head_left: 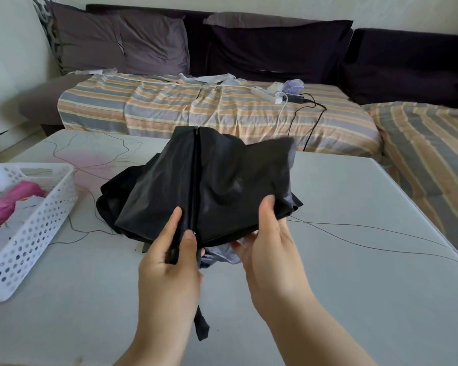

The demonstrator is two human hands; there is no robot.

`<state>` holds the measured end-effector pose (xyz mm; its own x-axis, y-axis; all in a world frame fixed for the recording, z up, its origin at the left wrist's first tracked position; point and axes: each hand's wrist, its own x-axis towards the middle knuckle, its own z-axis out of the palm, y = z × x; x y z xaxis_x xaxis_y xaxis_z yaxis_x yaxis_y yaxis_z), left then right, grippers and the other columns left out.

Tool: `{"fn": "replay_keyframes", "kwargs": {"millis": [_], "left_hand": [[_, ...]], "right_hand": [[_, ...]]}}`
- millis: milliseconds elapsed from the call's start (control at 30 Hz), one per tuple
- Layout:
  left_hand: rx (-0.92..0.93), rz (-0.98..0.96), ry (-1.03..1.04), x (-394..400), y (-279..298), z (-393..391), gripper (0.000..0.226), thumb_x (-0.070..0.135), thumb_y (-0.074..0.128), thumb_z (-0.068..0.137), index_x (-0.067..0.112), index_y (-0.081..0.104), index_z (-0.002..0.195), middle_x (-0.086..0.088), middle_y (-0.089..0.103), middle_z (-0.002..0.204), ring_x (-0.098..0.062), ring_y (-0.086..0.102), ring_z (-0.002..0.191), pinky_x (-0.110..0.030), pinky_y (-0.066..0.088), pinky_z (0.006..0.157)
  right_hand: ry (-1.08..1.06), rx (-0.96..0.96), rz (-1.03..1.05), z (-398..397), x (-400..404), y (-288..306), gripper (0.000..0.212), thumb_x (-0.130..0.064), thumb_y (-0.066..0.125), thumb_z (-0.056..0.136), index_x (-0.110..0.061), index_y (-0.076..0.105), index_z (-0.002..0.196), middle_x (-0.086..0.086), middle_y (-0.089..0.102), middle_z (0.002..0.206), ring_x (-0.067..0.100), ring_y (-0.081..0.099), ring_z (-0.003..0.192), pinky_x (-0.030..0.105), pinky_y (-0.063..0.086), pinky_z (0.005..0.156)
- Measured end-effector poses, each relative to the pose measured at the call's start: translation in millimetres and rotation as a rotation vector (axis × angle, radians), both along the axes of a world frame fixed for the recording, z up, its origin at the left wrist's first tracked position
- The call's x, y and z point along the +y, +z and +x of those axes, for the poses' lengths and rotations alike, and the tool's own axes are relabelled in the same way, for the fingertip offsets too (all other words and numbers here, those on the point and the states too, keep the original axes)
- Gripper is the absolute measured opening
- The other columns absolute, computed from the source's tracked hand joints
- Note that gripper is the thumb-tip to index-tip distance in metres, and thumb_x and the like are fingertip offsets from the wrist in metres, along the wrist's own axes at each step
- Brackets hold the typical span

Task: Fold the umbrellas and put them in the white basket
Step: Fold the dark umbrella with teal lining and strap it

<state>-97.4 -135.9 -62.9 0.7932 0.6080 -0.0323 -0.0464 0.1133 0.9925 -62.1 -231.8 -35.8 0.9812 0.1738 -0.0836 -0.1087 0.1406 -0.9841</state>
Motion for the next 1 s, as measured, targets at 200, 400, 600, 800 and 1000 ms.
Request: {"fn": "replay_keyframes", "kwargs": {"millis": [200,400,600,800,1000], "left_hand": [[0.128,0.19,-0.139,-5.9,-13.9,-1.4,0.036,0.028,0.056,0.092,0.058,0.058,0.111,0.007,0.072,0.094,-0.015,0.068,0.083,-0.036,0.053,0.074],[0.129,0.331,-0.217,-19.5,-31.7,-4.7,0.022,0.025,0.048,0.096,0.028,0.067,0.106,0.024,0.066,0.082,0.021,0.056,0.088,0.003,0.034,0.065],[0.101,0.382,-0.311,-14.3,-11.0,-21.5,0.047,0.035,0.037,0.097,0.017,0.047,0.055,0.002,0.05,0.043,-0.004,0.046,0.042,-0.012,0.033,0.044],[0.081,0.236,-0.313,-7.6,-7.8,-19.7,0.017,0.028,0.052,0.088,0.042,0.062,0.089,-0.007,0.046,0.046,-0.017,0.042,0.044,-0.025,0.036,0.046],[0.05,0.293,-0.293,3.3,-6.0,-22.5,0.082,0.023,0.05,0.091,0.074,-0.003,0.128,-0.011,0.042,0.048,-0.023,0.046,0.048,-0.033,0.043,0.054]], "right_hand": [[0.121,-0.107,-0.098,-16.9,4.1,15.1,0.019,-0.054,0.028,0.098,-0.062,0.036,0.113,-0.051,0.054,0.078,-0.028,0.053,0.074,0.0,0.041,0.071],[0.182,-0.165,-0.145,-19.0,9.5,16.5,0.032,-0.066,0.027,0.081,-0.082,0.029,0.109,-0.04,0.019,0.148,-0.007,0.008,0.143,0.036,0.011,0.121],[0.365,-0.357,-0.23,1.7,19.7,20.7,0.035,-0.07,0.018,0.084,-0.081,0.016,0.117,-0.035,-0.003,0.152,0.013,-0.011,0.148,0.045,-0.005,0.118],[0.357,-0.339,-0.01,2.9,-14.7,14.3,0.047,-0.055,0.037,0.092,-0.03,0.065,0.12,-0.013,0.061,0.131,0.005,0.049,0.129,0.034,0.03,0.113],[-0.142,-0.986,-0.862,25.3,-32.5,-9.1,0.032,-0.037,0.048,0.091,-0.028,0.07,0.111,-0.007,0.059,0.126,0.02,0.039,0.134,0.049,0.031,0.111]]}}
